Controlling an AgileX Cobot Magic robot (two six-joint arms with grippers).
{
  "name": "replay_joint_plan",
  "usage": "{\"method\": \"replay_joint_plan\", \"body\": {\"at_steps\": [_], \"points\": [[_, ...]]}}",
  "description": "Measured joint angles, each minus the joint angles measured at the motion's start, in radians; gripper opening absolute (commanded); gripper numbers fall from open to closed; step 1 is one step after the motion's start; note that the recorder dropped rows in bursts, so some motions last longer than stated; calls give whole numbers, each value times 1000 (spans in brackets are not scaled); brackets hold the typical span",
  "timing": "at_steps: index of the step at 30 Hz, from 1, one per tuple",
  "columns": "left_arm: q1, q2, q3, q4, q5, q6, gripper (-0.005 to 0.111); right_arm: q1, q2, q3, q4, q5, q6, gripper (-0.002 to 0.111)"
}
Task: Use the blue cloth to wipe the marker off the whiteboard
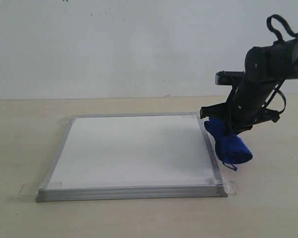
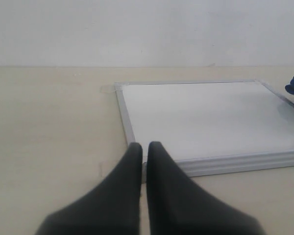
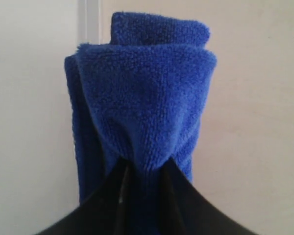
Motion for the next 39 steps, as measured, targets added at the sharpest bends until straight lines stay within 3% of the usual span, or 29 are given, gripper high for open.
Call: {"method": "replay_joint_plan", "body": {"at_steps": [8,10,15,17,20,22,25,26,33,39], "points": [[0,0,0,0,0,0,4,0,52,-1,0,-10,4,5],[0,0,0,0,0,0,4,0,47,-1,0,-12,4,15],[0,0,0,0,0,0,4,0,10,-1,0,-4,4,54],[0,0,0,0,0,0,4,0,-20,-1,0,16,4,59],[0,0,0,0,0,0,4,0,-68,-1,0,55,4,56],[0,0,0,0,0,0,4,0,-100,-1,0,87,4,45],[0,0,0,0,0,0,4,0,-135,-1,0,164,-5,6],[0,0,0,0,0,0,4,0,-145,-1,0,197,-22,0],[0,0,0,0,0,0,4,0,-197,27,0,381,-135,0],[0,0,0,0,0,0,4,0,-387,292,0,238,-156,0]]}}
